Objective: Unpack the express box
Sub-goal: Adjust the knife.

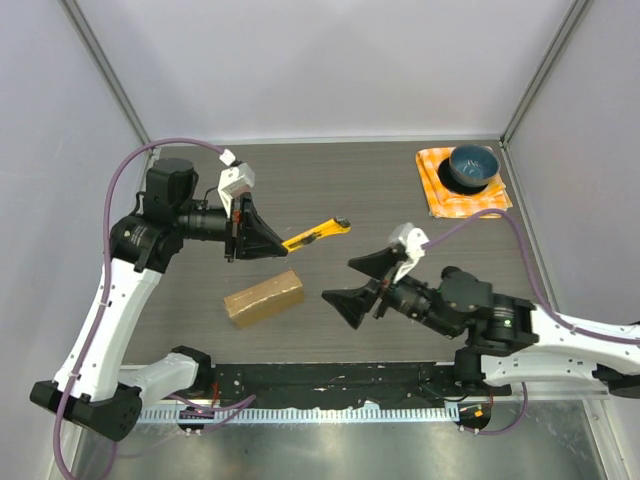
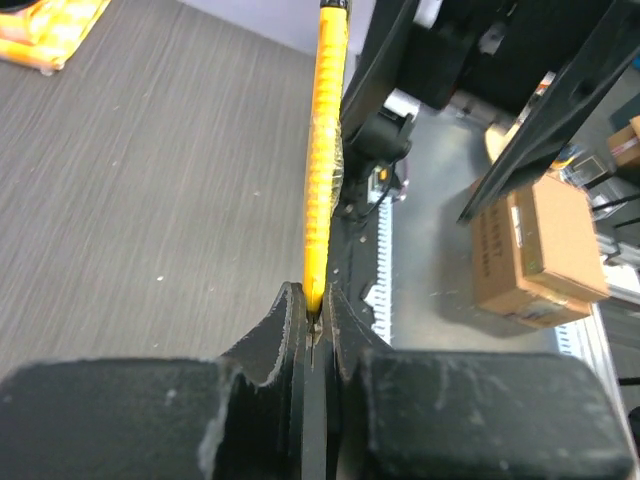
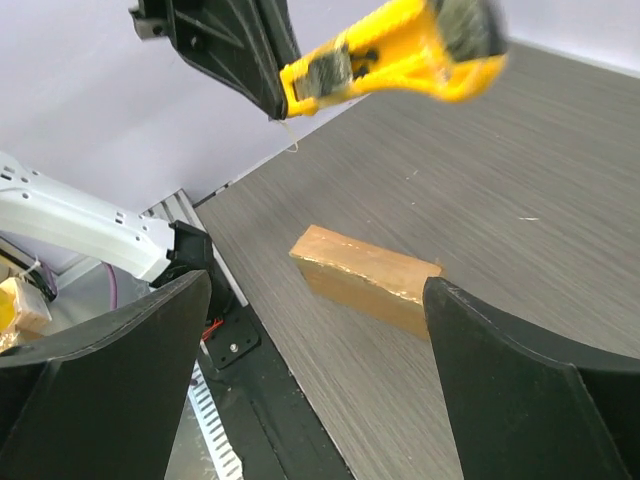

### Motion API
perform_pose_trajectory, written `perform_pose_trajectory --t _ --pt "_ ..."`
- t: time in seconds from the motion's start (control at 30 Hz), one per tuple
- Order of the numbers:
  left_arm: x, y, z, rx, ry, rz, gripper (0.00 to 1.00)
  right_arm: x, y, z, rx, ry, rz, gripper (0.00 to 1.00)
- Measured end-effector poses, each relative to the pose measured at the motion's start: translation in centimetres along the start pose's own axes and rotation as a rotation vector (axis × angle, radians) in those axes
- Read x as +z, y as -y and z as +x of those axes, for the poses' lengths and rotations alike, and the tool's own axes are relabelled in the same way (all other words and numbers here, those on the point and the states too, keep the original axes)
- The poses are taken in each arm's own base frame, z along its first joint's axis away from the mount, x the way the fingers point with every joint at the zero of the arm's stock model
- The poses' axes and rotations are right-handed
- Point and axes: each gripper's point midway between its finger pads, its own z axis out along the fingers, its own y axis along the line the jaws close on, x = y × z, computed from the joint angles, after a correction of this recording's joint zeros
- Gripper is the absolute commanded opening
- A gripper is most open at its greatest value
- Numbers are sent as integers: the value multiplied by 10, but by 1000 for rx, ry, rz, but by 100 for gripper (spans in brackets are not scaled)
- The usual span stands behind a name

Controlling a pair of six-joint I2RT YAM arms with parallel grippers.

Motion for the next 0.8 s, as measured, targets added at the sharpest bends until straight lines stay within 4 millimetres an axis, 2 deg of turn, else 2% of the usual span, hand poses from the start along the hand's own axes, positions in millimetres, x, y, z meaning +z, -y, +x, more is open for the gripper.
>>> perform_pose_trajectory --t 0.13,0.2,0.27,0.4,0.47,0.63,0.8 --pt "-1 15 -10 -29 43 49 0 29 -15 16 -19 -21 -38 94" --pt "-2 21 -14 -38 57 69 0 39 -20 17 -28 -12 -59 93" --pt "-3 26 -15 -40 66 81 0 42 -24 10 -24 25 -83 91" --pt "-5 34 -15 -45 75 101 0 49 -33 -25 -3 156 -144 83" --pt "-6 37 -15 -45 76 110 0 54 -35 -35 1 188 -166 79" --pt "-7 43 -12 -33 74 124 0 69 -42 -40 -5 196 -217 71" --pt "-9 48 -9 -28 74 133 0 74 -48 -41 -1 192 -260 63"
